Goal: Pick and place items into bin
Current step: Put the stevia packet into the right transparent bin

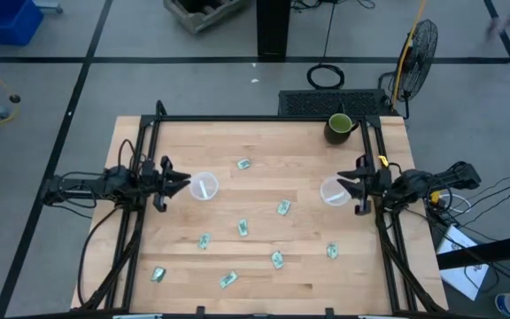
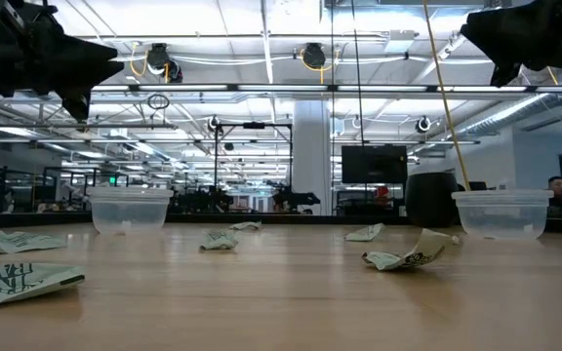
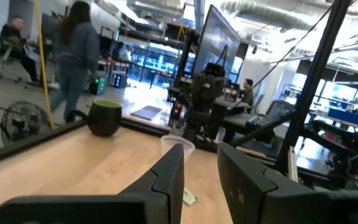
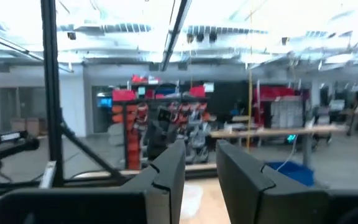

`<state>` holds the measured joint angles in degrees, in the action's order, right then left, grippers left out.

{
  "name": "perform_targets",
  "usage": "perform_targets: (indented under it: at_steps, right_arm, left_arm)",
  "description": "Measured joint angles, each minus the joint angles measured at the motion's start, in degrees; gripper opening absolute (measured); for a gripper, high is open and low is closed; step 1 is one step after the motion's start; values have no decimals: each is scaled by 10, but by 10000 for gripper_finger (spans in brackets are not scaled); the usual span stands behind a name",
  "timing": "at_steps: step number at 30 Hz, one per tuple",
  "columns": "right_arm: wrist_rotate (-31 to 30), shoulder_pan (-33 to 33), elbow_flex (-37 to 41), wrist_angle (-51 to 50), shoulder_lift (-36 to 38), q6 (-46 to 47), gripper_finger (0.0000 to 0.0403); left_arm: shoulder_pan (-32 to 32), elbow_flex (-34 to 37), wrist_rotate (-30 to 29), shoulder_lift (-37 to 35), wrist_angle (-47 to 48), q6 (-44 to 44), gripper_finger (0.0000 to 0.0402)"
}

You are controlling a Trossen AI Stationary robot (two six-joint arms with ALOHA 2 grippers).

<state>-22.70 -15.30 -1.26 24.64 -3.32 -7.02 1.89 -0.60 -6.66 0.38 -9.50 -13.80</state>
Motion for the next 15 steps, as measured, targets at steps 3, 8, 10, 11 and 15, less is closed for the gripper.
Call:
perform_targets:
  at_steps: [3,8,10,11,15]
  right_arm:
    - [0,2,-9,9,-5,-34,86]
    - [-60,5,-120,-64,-58,-44,86]
    - [-76,4,-194,-129,-97,-38,86]
    - [-76,5,-229,-166,-130,-26,86]
    - [-74,5,-346,-300,-292,20,86]
  left_arm:
    - [0,0,-1,0,-11,-2,102]
    - [0,0,-25,0,-12,7,102]
    - [0,0,-41,0,-12,15,102]
    - [0,-1,-51,0,-12,15,102]
    - [0,-18,-76,5,-8,12,102]
